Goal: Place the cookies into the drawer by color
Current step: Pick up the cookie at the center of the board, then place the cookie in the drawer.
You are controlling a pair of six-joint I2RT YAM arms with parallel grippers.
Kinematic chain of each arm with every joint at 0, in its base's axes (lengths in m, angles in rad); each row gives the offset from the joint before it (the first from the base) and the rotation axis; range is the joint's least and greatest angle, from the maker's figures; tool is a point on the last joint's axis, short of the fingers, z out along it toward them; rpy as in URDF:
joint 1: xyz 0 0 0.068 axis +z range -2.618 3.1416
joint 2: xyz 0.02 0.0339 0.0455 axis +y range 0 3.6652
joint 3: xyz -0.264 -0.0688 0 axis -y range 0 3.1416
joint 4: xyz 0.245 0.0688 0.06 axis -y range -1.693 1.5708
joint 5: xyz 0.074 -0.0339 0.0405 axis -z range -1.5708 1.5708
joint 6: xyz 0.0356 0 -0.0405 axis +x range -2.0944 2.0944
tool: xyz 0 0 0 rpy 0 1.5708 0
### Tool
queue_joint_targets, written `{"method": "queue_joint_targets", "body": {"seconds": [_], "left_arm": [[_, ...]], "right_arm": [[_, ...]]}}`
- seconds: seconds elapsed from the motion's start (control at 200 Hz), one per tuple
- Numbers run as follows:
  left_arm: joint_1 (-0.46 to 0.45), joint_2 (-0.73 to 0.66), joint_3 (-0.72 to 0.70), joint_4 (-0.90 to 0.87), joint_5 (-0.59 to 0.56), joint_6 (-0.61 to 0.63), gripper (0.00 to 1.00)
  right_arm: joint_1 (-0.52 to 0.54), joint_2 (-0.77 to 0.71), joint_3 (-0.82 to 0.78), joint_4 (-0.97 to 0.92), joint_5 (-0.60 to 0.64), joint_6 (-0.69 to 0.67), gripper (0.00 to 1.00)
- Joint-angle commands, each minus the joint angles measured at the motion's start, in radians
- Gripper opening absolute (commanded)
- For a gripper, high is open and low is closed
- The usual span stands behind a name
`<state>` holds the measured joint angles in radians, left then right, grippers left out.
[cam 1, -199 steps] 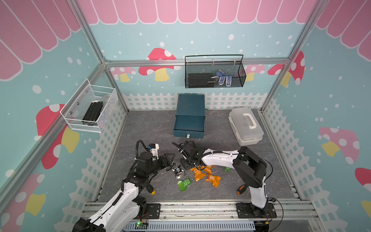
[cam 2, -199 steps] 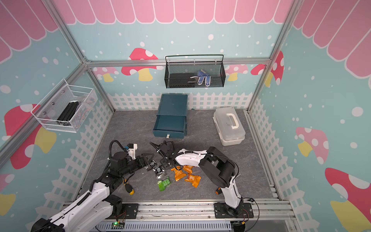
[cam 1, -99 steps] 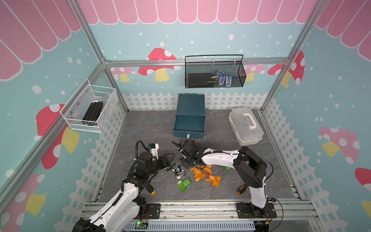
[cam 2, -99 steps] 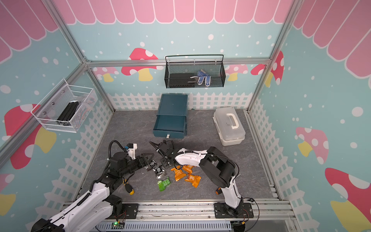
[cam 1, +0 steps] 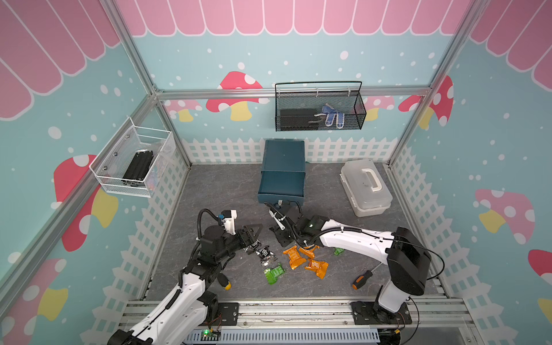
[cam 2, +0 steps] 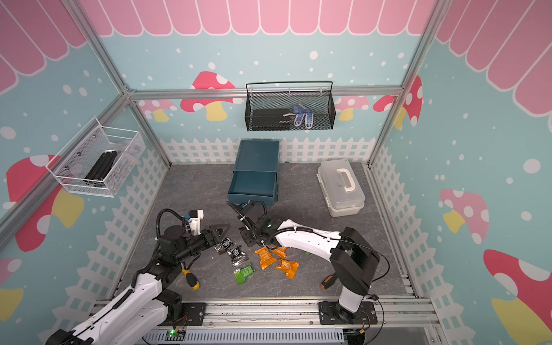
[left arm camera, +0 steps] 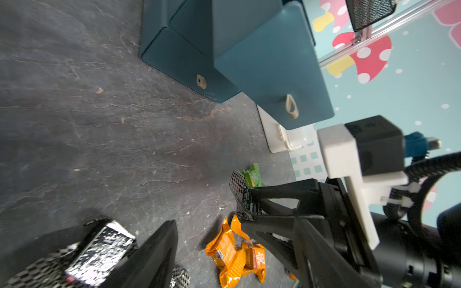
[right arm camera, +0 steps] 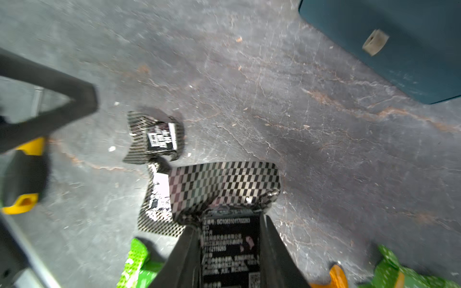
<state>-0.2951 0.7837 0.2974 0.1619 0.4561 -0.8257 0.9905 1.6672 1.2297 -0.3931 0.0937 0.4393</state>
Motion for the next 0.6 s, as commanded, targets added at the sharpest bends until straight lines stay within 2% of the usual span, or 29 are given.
{"method": "queue_joint_targets", "body": {"seconds": [0.0, 0.1, 0.185, 0.35, 0.595], "left_arm": [[0.004, -0.044, 0.083, 0.007, 0.055, -0.019, 0.75], [0.007, -0.103, 0.162, -0.143, -0.009, 0.038, 0.75], [0.007, -0.116, 0.207, -0.180, -0.010, 0.054, 0.75], [0.009, -0.006, 0.291, -0.137, 0.061, 0.044, 0.75], [0.028, 0.101, 0.457, -0.240, -0.020, 0.122, 0.74]], "right_arm": [[0.020, -0.085, -0.021, -0.044, -0.026, 0.012, 0.31], [0.021, -0.151, -0.022, -0.059, -0.056, 0.012, 0.31], [0.020, -0.185, 0.000, -0.086, -0.056, 0.001, 0.32], [0.007, -0.207, 0.099, -0.147, -0.008, -0.025, 0.31], [-0.080, -0.111, 0.342, -0.242, 0.006, -0.060, 0.31]]}}
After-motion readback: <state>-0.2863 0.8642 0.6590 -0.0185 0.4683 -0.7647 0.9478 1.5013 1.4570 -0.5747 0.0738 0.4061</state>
